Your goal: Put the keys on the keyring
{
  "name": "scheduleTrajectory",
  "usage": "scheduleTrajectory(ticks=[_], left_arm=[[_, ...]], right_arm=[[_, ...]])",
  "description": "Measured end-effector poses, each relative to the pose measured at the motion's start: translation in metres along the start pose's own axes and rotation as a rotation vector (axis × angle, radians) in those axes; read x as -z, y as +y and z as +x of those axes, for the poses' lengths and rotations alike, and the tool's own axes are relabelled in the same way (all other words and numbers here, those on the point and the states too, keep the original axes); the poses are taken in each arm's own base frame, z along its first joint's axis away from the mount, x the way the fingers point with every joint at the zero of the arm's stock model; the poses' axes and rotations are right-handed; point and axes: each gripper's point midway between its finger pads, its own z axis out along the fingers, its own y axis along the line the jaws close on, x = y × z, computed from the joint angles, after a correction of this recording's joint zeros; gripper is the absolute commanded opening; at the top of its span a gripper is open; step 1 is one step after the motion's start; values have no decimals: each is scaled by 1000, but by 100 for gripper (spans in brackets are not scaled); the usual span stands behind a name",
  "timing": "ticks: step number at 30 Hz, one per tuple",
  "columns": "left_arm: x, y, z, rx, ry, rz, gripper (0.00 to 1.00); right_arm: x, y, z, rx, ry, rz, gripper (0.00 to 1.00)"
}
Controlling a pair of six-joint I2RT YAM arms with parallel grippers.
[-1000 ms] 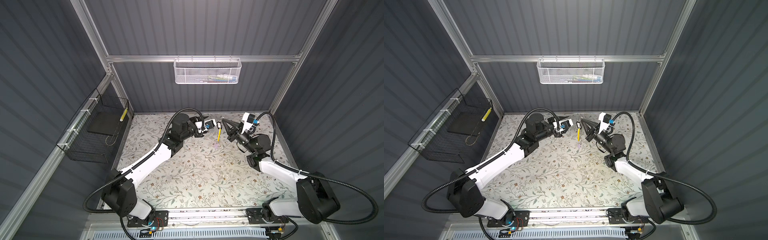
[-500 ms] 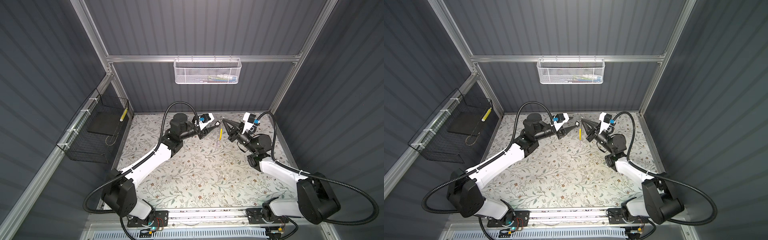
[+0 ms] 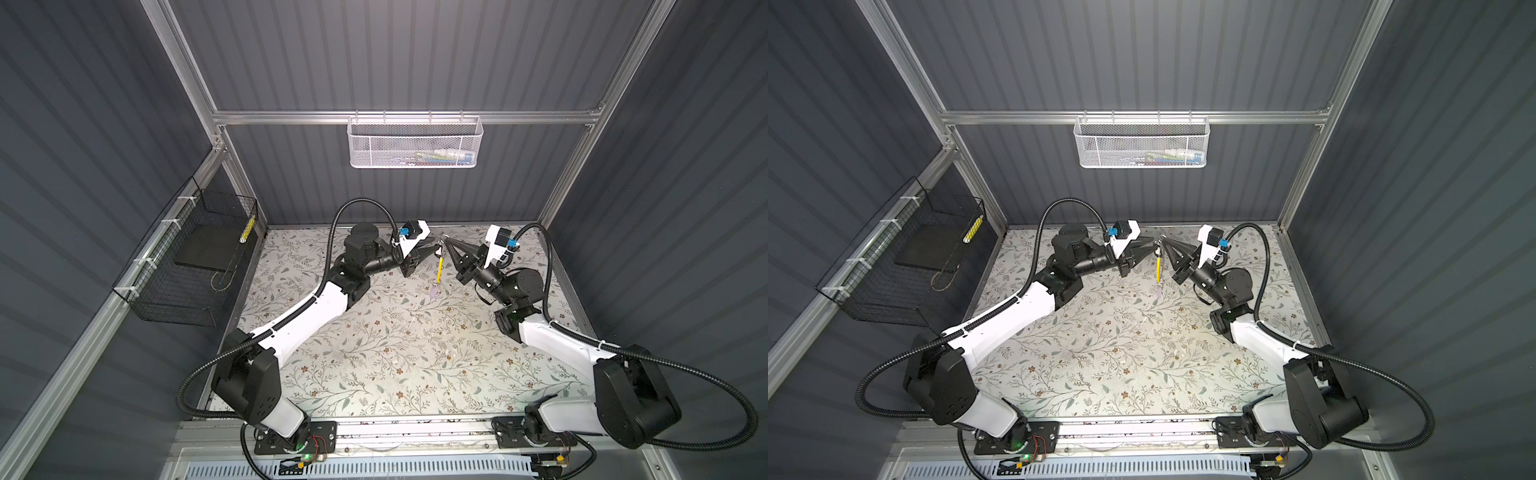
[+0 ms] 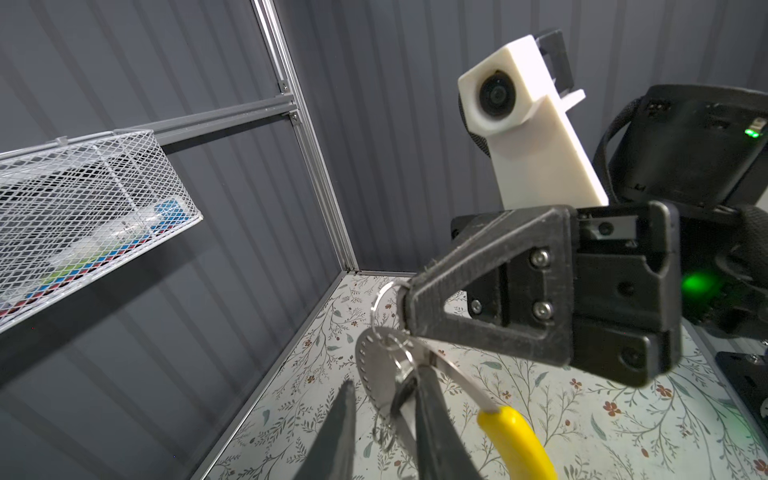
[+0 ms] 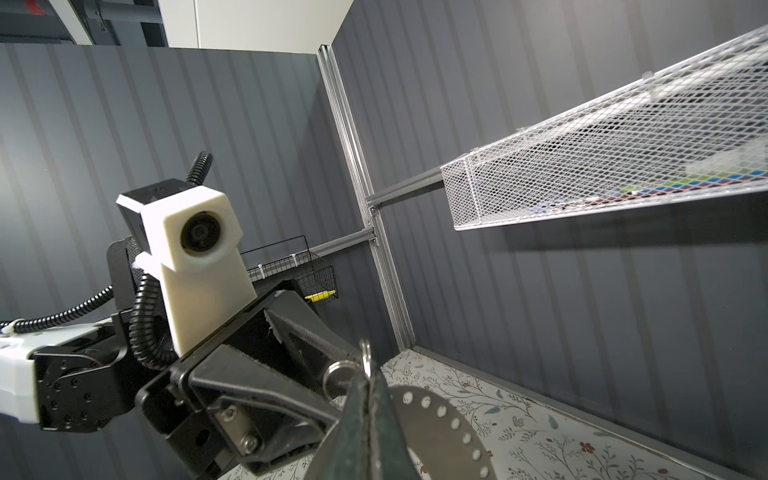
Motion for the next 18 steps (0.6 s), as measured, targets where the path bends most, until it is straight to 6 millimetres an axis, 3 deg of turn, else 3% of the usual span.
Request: scheduleTrajectory(ticks=[11, 18], left_arm=[[-5, -7, -9, -57, 16, 18, 2], [-10, -11, -6, -156, 69, 12, 0]], right_arm=[[0, -1, 0, 1, 0, 2, 0], [1, -3, 0, 2, 0, 7, 0]])
